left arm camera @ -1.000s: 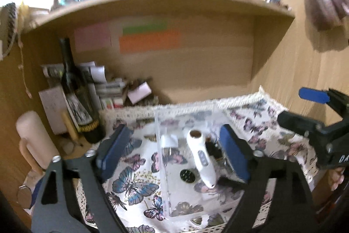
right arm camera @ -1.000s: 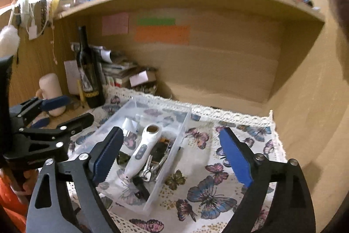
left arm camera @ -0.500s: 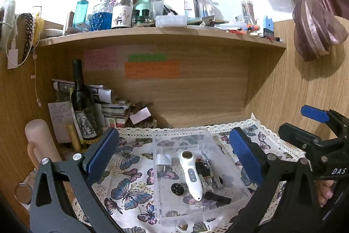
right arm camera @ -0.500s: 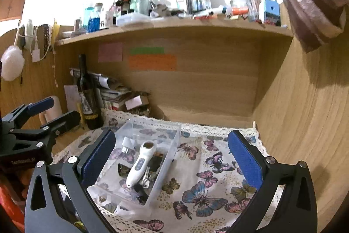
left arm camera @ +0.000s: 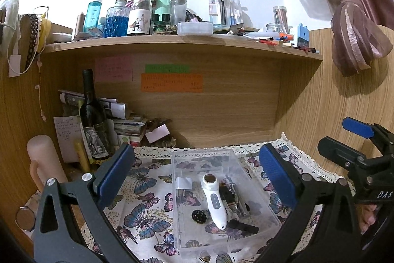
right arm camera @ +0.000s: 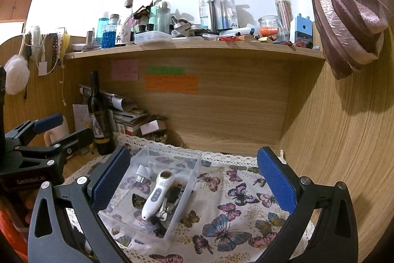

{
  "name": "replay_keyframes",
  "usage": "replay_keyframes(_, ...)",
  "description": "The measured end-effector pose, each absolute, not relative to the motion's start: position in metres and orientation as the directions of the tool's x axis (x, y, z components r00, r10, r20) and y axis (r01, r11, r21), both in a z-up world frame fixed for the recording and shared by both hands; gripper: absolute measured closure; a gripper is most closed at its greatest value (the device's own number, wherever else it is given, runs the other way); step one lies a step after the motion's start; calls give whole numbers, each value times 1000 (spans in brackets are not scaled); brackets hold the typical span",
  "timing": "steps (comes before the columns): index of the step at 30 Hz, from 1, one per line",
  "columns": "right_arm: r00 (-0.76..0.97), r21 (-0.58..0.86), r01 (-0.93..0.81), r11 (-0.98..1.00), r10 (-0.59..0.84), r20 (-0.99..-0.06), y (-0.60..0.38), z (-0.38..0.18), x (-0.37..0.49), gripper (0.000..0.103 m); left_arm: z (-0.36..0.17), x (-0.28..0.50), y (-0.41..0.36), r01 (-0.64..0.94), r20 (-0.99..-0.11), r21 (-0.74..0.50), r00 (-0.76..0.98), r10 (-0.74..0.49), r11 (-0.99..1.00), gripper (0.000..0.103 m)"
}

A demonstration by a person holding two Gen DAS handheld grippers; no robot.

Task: Organize rigid objects

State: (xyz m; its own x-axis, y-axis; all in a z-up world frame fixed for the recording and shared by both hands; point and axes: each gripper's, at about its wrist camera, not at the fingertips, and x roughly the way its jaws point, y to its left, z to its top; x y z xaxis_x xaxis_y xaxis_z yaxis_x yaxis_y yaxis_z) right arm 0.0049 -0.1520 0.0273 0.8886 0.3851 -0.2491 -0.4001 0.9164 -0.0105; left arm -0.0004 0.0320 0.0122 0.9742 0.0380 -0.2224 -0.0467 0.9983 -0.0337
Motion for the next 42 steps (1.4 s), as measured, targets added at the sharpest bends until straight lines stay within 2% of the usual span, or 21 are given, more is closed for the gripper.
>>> replay_keyframes(42, 888, 7, -390, 921, 379, -260, -152, 24, 9, 0, 8, 6, 30, -31, -244, -34, 969, 22, 999, 0)
